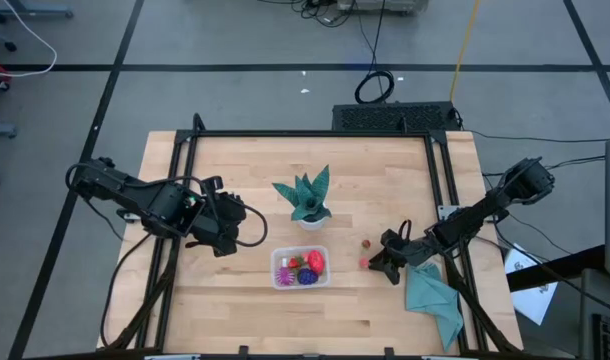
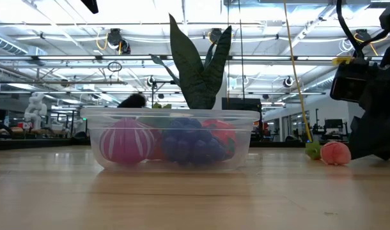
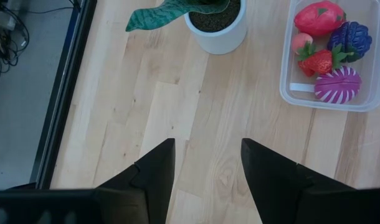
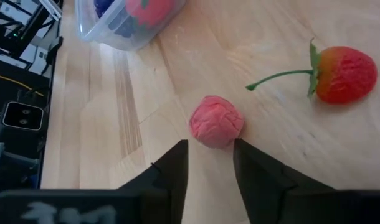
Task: Pick and placing Produce into tupperware
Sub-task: Put the pink peach into the transparent bin
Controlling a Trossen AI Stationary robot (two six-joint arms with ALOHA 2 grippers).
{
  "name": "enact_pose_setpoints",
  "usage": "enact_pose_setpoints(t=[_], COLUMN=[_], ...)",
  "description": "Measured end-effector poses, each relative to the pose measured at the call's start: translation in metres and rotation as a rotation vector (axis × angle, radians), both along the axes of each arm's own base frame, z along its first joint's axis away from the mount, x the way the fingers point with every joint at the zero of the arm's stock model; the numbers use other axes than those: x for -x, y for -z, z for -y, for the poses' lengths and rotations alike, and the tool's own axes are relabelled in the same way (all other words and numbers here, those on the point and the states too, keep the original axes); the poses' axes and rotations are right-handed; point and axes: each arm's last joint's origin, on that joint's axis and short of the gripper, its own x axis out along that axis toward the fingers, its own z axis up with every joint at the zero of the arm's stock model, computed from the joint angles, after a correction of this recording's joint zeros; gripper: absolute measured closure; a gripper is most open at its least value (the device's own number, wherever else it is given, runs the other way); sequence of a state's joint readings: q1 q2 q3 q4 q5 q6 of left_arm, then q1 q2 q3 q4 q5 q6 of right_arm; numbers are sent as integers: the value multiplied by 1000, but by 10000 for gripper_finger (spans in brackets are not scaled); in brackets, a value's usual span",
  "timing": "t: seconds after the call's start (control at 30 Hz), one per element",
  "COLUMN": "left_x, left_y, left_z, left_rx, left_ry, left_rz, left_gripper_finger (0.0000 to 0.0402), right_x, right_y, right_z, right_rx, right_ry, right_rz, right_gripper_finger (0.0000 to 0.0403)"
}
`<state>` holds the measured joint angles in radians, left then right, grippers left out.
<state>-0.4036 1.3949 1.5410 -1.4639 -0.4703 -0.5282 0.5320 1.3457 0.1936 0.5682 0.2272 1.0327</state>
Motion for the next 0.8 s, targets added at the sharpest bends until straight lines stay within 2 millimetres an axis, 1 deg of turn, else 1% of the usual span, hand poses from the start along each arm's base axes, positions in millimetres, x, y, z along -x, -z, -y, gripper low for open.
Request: enact_pose_setpoints(t=[0.17, 0.27, 0.63, 0.8], left_x=[0, 0, 0, 0], left_y=[0, 0, 0, 0], left_z=[0, 0, 0, 0], left_rx=[0, 0, 1, 1], left_ry=[0, 0, 0, 0], left_rz=[0, 0, 2, 2], left_gripper_finger=[215, 215, 215, 215], right_x=[-1, -2, -5, -7], right_y=[-2, -3, -4, -6], right_z=[-1, -1, 4, 5], right_rx=[-16, -17, 40, 102], right_ry=[-1, -2, -5, -18], right_rz=[18, 32, 62, 101], right_gripper_finger=[255, 247, 247, 247])
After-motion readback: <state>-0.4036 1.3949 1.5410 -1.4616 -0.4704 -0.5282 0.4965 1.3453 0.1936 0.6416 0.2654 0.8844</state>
